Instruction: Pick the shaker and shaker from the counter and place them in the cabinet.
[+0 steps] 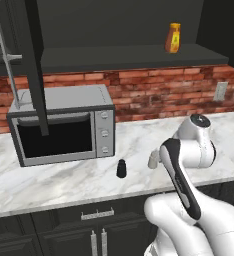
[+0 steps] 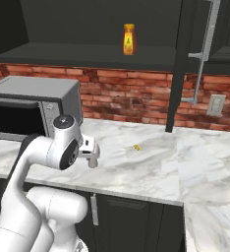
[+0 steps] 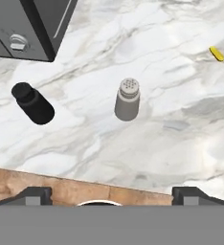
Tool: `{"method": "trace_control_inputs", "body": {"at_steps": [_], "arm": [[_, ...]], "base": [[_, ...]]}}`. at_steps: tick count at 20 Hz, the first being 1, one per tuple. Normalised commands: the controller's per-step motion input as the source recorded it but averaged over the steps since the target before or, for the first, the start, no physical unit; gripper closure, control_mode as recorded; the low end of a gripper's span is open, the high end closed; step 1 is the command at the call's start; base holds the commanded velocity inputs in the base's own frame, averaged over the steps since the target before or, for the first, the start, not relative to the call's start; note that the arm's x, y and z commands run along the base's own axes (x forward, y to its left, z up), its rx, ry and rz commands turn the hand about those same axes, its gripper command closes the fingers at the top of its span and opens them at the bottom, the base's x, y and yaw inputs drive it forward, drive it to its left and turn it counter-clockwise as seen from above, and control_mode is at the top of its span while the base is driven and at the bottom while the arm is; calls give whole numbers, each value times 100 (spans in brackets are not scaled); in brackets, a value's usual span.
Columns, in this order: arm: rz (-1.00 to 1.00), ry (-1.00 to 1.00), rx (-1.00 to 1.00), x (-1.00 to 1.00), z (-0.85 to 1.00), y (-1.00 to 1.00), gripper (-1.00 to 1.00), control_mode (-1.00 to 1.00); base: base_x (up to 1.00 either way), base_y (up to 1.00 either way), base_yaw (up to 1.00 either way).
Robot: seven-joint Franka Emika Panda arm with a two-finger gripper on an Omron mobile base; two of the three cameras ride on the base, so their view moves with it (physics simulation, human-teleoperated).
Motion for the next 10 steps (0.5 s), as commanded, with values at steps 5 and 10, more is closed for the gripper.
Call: {"method": "trace_control_inputs", "body": {"at_steps": [5, 10], "arm": [[0, 0, 0, 28, -25, 0, -100, -100], [0, 0, 0, 46, -18, 0, -100, -100]], "base": [[0, 0, 0], [0, 0, 0]]}}
